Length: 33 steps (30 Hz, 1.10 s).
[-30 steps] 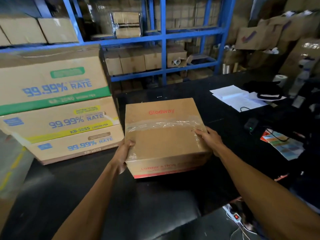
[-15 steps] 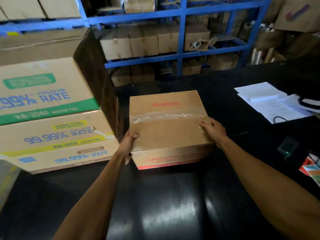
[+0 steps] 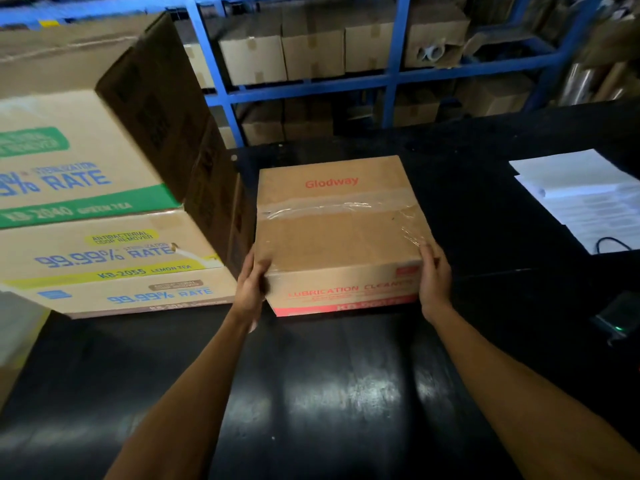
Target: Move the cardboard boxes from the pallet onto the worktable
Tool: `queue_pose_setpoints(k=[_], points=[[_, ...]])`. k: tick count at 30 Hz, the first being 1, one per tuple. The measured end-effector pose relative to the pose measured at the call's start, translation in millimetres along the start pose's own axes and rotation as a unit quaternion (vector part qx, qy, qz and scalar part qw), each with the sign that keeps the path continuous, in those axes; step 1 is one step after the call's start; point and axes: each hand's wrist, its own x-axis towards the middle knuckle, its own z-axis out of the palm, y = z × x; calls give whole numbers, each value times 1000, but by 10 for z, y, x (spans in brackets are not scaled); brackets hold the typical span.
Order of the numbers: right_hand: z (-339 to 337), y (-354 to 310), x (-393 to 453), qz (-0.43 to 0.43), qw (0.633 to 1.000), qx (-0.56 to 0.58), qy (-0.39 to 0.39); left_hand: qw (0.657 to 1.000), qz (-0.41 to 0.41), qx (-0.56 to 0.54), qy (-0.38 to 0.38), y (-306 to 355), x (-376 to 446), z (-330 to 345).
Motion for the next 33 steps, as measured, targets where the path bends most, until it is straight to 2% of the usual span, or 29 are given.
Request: queue_pose_setpoints(k=[3,5,10,16,24,33], points=[[100,73,-107,-13,999,-13,35,998,-35,42,-7,-87,-105,-23],[184,20,-56,-2,999,-24,44,999,-27,42,7,-11,-85,34],[303,-116,88,40,998,-31,37,999,-26,30,23,150,64,107],[275,-74,150,49,998,-32,-12,999,-34,16,15,281,179,104],[270,-128,107,55,997,-49,-3,998,-61,25,-7,236,176,17],[247,-233,-100,67,993,-101,-1,998,-53,43,-10,336,24,48]])
